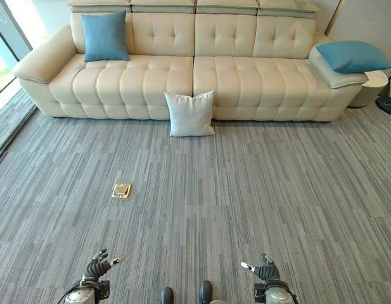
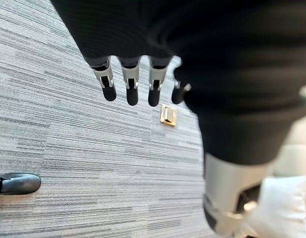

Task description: Pick up all the scattered cushions and arrange them neatly on the sofa.

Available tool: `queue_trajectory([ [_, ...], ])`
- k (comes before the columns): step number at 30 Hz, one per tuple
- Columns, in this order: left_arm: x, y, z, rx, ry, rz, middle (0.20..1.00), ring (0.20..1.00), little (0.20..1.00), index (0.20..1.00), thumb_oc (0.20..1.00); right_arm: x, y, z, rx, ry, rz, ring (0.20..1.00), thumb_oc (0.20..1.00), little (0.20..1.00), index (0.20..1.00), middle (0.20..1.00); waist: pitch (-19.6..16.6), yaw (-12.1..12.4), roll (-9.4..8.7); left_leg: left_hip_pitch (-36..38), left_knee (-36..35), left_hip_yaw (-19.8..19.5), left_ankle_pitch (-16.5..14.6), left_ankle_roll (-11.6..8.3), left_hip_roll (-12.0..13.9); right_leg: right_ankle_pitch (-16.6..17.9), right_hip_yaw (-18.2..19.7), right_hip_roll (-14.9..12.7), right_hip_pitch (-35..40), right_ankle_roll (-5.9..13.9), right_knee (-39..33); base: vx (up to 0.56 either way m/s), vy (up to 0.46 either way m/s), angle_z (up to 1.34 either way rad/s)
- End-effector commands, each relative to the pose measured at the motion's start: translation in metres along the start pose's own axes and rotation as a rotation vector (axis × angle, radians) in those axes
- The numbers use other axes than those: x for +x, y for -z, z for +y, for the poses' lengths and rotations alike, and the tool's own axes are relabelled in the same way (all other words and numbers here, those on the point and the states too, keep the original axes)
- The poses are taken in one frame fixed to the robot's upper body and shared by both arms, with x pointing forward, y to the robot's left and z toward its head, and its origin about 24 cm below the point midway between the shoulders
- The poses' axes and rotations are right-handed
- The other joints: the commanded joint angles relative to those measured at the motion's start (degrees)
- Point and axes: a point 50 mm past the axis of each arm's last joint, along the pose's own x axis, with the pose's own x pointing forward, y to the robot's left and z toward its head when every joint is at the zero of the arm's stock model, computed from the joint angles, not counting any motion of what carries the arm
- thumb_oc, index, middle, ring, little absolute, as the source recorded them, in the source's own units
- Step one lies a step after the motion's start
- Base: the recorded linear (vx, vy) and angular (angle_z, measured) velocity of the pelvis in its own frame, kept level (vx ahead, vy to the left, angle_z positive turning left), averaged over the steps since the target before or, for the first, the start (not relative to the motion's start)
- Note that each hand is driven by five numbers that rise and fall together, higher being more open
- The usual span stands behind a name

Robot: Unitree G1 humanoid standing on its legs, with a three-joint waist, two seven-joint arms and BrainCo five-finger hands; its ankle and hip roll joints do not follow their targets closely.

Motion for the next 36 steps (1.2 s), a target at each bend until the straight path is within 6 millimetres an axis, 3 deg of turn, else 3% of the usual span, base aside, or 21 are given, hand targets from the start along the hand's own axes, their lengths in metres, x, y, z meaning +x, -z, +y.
queue_trajectory([
  [1, 0.009, -0.027, -0.001, 0.068, -0.003, -0.088, 1.0, 1.0, 1.0, 1.0, 1.0, 0.007, -0.033, 0.002, -0.023, -0.006, -0.112, 1.0, 1.0, 1.0, 1.0, 1.0, 2.92, 0.35, 0.67, 3.93, 0.05, -0.27, -8.23, 1.09, -1.53, -11.5, 0.17, -4.04, -3.57, 5.74, 21.4, 0.02, 0.153, -0.07],
  [2, 0.009, -0.031, -0.001, 0.068, -0.002, -0.104, 1.0, 1.0, 1.0, 1.0, 1.0, 0.008, -0.037, 0.003, -0.037, -0.011, -0.129, 1.0, 1.0, 1.0, 1.0, 1.0, 4.46, 0.04, 0.88, 5.07, 0.05, -0.41, -8.68, 2.05, -2.12, -7.47, 0.88, -5.19, -7.45, 6.13, 29.54, 0.06, 0.135, -0.14],
  [4, 0.01, -0.031, -0.001, 0.061, -0.004, -0.104, 1.0, 1.0, 1.0, 1.0, 1.0, 0.008, -0.039, 0.003, -0.035, -0.009, -0.135, 1.0, 1.0, 1.0, 1.0, 1.0, 5.24, 0.16, 1.27, 6.01, 0.05, -0.19, -8.99, 2.08, -2.14, -8.32, 1.63, -4.95, -11.35, 5.57, 33.38, 0.11, 0.108, -0.14],
  [8, 0.012, -0.033, -0.003, 0.038, -0.008, -0.101, 1.0, 1.0, 1.0, 1.0, 1.0, 0.009, -0.039, 0.002, -0.024, 0.0, -0.129, 1.0, 1.0, 1.0, 1.0, 1.0, 5.77, 0.58, 1.71, 8.33, 0.05, 0.78, -9.76, 1.03, -1.67, -8.69, -0.88, -3.15, -13.04, 5.46, 22.95, 0.15, -0.024, 0.01],
  [9, 0.013, -0.033, -0.002, 0.03, -0.012, -0.095, 1.0, 1.0, 1.0, 1.0, 1.0, 0.01, -0.041, 0.002, -0.026, 0.002, -0.129, 1.0, 1.0, 1.0, 1.0, 1.0, 5.94, 0.74, 1.49, 8.92, 0.05, 0.91, -10.02, 0.77, -1.85, -7.52, -1.97, -2.99, -13.21, 5.9, 18.54, 0.26, -0.12, -0.1],
  [10, 0.014, -0.027, -0.001, -0.004, -0.018, -0.062, 1.0, 1.0, 1.0, 1.0, 1.0, 0.01, -0.041, 0.001, -0.03, 0.006, -0.128, 1.0, 1.0, 1.0, 1.0, 1.0, 5.72, 0.47, 1.17, 10.79, 0.05, 1.28, -10.94, -0.29, -1.78, -4.59, -4.61, -1.8, -12.06, 7.32, 7.3, 0.26, -0.121, -0.07],
  [12, 0.014, -0.024, 0.0, -0.02, -0.026, -0.045, 1.0, 1.0, 1.0, 1.0, 1.0, 0.01, -0.04, -0.001, -0.027, 0.011, -0.124, 1.0, 1.0, 1.0, 1.0, 1.0, 5.37, 0.28, 1.03, 11.62, 0.05, 1.53, -11.45, -0.75, -1.53, -3.72, -5.64, -1.34, -11.44, 7.78, 3.45, 0.35, -0.148, -0.09],
  [15, 0.012, -0.016, -0.004, -0.032, -0.005, -0.023, 1.0, 1.0, 1.0, 1.0, 1.0, 0.008, -0.028, -0.005, -0.018, 0.019, -0.089, 1.0, 1.0, 1.0, 1.0, 1.0, 3.56, -0.3, 1.29, 13.8, 0.05, 1.3, -10.47, -2.06, -0.21, -4.07, -5.35, -0.06, -6.93, 5.9, 0.58, 0.42, -0.167, 0.05],
  [16, 0.011, -0.012, -0.005, -0.075, -0.012, -0.008, 1.0, 1.0, 1.0, 1.0, 1.0, 0.008, -0.025, -0.006, -0.009, 0.02, -0.08, 1.0, 1.0, 1.0, 1.0, 1.0, 2.48, -0.4, 1.57, 14.46, 0.9, 1.26, -7.71, -3.21, 0.57, -4.23, -5.3, 0.92, -5.1, 5.18, 0.43, 0.31, -0.141, 0.31],
  [18, 0.009, -0.006, -0.007, -0.123, -0.01, 0.017, 1.0, 1.0, 1.0, 1.0, 1.0, 0.008, -0.02, -0.009, 0.003, 0.031, -0.061, 1.0, 1.0, 1.0, 1.0, 1.0, 1.71, -0.38, 1.44, 13.34, 5.13, 1.19, -5.36, -4.7, 1.23, -4.6, -5.99, 1.39, -1.62, 4.28, -2.15, 0.46, -0.239, 0.23],
  [19, 0.009, -0.003, -0.007, -0.148, -0.019, 0.034, 1.0, 1.0, 1.0, 1.0, 1.0, 0.008, -0.021, -0.01, 0.013, 0.033, -0.063, 1.0, 1.0, 1.0, 1.0, 1.0, 1.3, -0.22, 1.14, 11.55, 11.9, 1.09, -2.87, -6.52, 1.5, -5.66, -6.41, 1.83, 1.44, 3.25, -3.35, 0.52, -0.277, 0.5],
  [22, 0.01, -0.002, -0.009, -0.155, -0.013, 0.044, 1.0, 1.0, 1.0, 1.0, 1.0, 0.008, -0.023, -0.012, 0.016, 0.03, -0.068, 1.0, 1.0, 1.0, 1.0, 1.0, 2.16, 0.04, 0.7, 6.46, 25.65, 2.57, 1.54, -9.28, 2.4, -8.59, -6.54, 2.2, 5.35, 1.21, -3.55, 0.39, -0.245, 0.32],
  [23, 0.01, -0.004, -0.01, -0.153, -0.011, 0.037, 1.0, 1.0, 1.0, 1.0, 1.0, 0.009, -0.029, -0.014, 0.013, 0.031, -0.091, 1.0, 1.0, 1.0, 1.0, 1.0, 3.56, 0.8, 0.21, 2.53, 34.25, 2.13, 3.28, -9.92, 2.05, -9.47, -6.15, 2.05, 7.37, 0.12, -3.55, 0.49, -0.329, -0.05],
  [24, 0.009, -0.003, -0.011, -0.136, 0.0, 0.039, 1.0, 1.0, 1.0, 1.0, 1.0, 0.009, -0.027, -0.015, -0.005, 0.032, -0.08, 1.0, 1.0, 1.0, 1.0, 1.0, 4.55, 1.42, -0.41, -1.53, 38.04, 3.83, 1.89, -7.95, 3.36, -10.97, -5.53, 1.81, 9.03, -0.74, -3.46, 0.51, -0.32, -0.14],
  [27, 0.008, 0.0, -0.011, -0.109, 0.008, 0.052, 1.0, 1.0, 1.0, 1.0, 1.0, 0.008, -0.022, -0.013, -0.011, 0.026, -0.06, 1.0, 1.0, 1.0, 1.0, 1.0, 4.97, 1.74, -1.83, -7.35, 33.17, 4.52, -2.06, -5.77, 2.64, -12.2, -4.88, 0.96, 10.84, -0.89, -3.55, 0.28, -0.125, -0.23],
  [28, 0.007, 0.003, -0.011, -0.098, 0.009, 0.061, 1.0, 1.0, 1.0, 1.0, 1.0, 0.008, -0.02, -0.013, -0.013, 0.025, -0.056, 1.0, 1.0, 1.0, 1.0, 1.0, 5.0, 1.79, -2.15, -8.27, 27.38, 4.67, -3.28, -5.0, 2.05, -12.29, -4.71, 0.61, 11.01, -0.52, -3.55, 0.17, -0.031, -0.06],
  [29, 0.007, 0.003, -0.011, -0.098, 0.009, 0.061, 1.0, 1.0, 1.0, 1.0, 1.0, 0.008, -0.02, -0.013, -0.013, 0.025, -0.056, 1.0, 1.0, 1.0, 1.0, 1.0, 4.95, 1.74, -2.2, -8.28, 27.25, 4.64, -3.17, -4.98, 1.98, -12.29, -4.76, 0.55, 10.96, -0.51, -3.55, 0.31, 0.009, -0.09],
  [30, 0.006, 0.008, -0.011, -0.083, 0.006, 0.081, 1.0, 1.0, 1.0, 1.0, 1.0, 0.007, -0.016, -0.01, -0.03, 0.018, -0.042, 1.0, 1.0, 1.0, 1.0, 1.0, 4.48, 1.7, -2.3, -7.49, 13.6, 2.72, -2.93, -4.37, 0.93, -13.41, -5.05, 0.43, 11.89, 0.04, -3.55, 0.33, 0.032, -0.11],
  [32, 0.005, 0.011, -0.01, -0.07, 0.008, 0.09, 1.0, 1.0, 1.0, 1.0, 1.0, 0.006, -0.013, -0.009, -0.042, 0.012, -0.034, 1.0, 1.0, 1.0, 1.0, 1.0, 3.72, 1.3, -1.66, -7.08, 3.41, 0.41, 1.37, -4.87, 1.07, -14.05, -5.09, 1.01, 12.7, 0.09, -3.55, 0.41, 0.061, -0.08],
  [33, 0.005, 0.014, -0.009, -0.054, 0.007, 0.1, 1.0, 1.0, 1.0, 1.0, 1.0, 0.006, -0.012, -0.009, -0.049, 0.009, -0.034, 1.0, 1.0, 1.0, 1.0, 1.0, 3.36, 0.88, -1.3, -8.54, 0.05, -0.11, 2.16, -5.49, 0.97, -14.49, -5.18, 1.33, 13.31, 0.34, -3.55, 0.36, 0.086, -0.07],
  [36, 0.004, 0.019, -0.006, -0.033, 0.001, 0.121, 1.0, 1.0, 1.0, 1.0, 1.0, 0.006, -0.008, -0.009, -0.057, 0.015, -0.01, 1.0, 1.0, 1.0, 1.0, 1.0, 2.35, 0.4, -0.92, -12.12, 0.05, 1.11, 2.25, -7.06, 0.73, -14.99, -4.08, 1.4, 15.42, 1.07, -3.55, 0.32, 0.095, -0.14],
])
